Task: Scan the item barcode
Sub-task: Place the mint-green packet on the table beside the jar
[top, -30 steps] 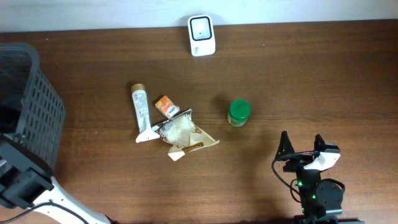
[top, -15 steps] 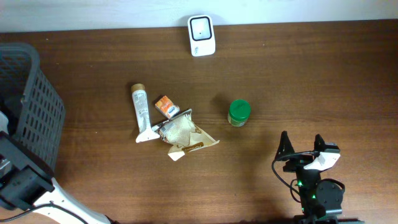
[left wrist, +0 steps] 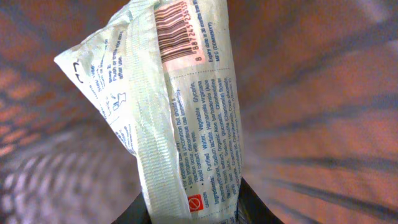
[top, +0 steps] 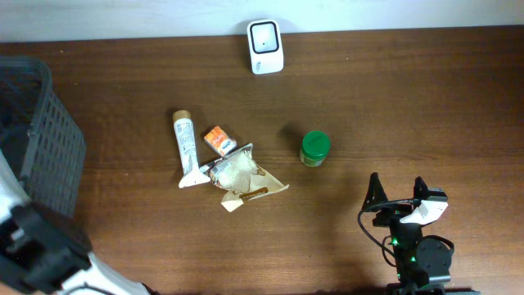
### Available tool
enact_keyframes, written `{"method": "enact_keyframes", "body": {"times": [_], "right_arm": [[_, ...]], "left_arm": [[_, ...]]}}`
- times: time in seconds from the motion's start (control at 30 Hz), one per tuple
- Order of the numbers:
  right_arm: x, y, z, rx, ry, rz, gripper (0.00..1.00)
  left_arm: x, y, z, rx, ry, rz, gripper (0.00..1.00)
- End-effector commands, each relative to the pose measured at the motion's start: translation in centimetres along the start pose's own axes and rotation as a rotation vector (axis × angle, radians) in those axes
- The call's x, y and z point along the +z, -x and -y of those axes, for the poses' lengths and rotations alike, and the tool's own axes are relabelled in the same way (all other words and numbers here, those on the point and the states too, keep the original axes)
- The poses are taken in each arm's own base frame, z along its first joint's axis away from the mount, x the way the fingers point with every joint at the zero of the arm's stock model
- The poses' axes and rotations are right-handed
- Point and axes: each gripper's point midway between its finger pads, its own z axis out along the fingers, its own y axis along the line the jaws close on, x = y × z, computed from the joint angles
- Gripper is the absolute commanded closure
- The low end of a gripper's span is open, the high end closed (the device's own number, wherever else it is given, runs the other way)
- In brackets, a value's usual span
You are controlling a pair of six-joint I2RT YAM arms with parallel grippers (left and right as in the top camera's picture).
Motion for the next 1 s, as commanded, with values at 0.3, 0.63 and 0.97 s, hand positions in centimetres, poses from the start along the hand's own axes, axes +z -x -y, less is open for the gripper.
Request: {"method": "enact_keyframes", "body": {"times": [0.3, 0.63, 0.97], "right_arm": [[0.0, -0.4, -0.1, 0.003, 0.006, -0.005, 0.02], [0.0, -0.4, -0.1, 0.003, 0.006, -0.005, 0.02], [0.0, -0.4, -0.1, 0.003, 0.006, -0.005, 0.02]], "left_arm": [[-25.9, -17.7, 23.0, 0.62, -0.712, 0.031, 0.72], [-21.7, -45.9, 28.0, 1.173, -0.633, -0.367, 0.7], [-20.7, -58.1, 28.4, 1.298, -0.727, -0.61, 0.69]]}}
